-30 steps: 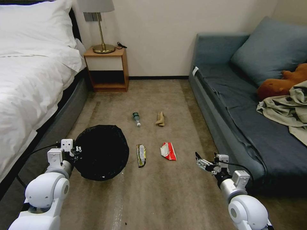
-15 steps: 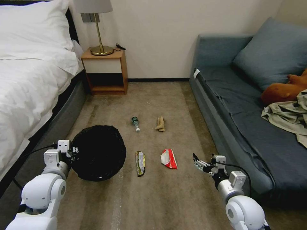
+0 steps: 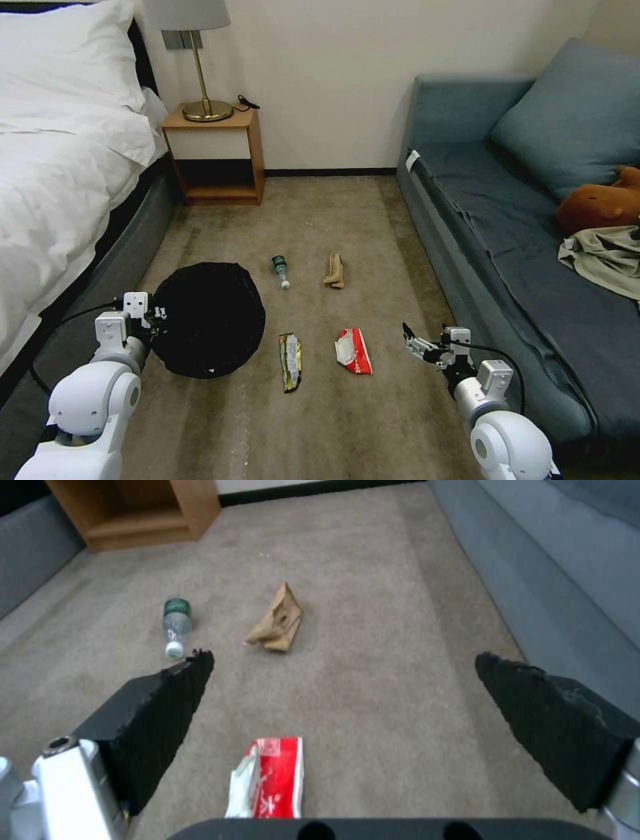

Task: Pick up the trash bin, then pick up the garbage on the floor and place it into the trash bin.

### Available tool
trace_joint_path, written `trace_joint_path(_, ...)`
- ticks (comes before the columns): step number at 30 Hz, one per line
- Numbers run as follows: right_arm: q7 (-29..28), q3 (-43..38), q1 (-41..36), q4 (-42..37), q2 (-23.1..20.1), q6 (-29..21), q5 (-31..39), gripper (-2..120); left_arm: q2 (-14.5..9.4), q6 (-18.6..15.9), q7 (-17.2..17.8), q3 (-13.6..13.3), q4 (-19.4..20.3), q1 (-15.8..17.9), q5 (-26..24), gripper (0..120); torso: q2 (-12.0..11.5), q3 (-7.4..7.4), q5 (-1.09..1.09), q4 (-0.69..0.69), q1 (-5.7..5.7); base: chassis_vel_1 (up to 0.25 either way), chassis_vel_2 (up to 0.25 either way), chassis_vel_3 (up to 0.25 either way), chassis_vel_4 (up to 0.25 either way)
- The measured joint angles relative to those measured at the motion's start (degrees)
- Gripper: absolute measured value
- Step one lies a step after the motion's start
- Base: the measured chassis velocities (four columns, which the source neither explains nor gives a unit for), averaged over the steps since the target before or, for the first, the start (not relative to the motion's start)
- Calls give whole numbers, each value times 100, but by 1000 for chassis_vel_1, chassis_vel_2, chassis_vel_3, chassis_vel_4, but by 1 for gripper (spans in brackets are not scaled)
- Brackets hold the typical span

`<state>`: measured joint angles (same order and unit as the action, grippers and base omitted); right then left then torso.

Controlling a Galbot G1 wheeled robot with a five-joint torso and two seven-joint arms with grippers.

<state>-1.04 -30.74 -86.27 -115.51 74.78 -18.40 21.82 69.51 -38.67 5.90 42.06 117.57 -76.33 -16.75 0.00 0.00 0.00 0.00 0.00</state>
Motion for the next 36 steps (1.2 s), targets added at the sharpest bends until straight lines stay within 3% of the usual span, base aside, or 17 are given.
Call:
trace_joint_path(28, -24, 172, 33, 131, 62, -75, -96, 100, -30, 76, -53, -120, -129, 118, 1, 4, -1, 0, 1, 0, 0, -105, 108, 105, -108)
trace_joint_path(36, 35, 272, 207, 142, -157, -334, -2, 100, -15, 99, -74, -128, -130, 100, 1, 4, 0, 0, 0, 0, 0, 0, 0, 0, 0)
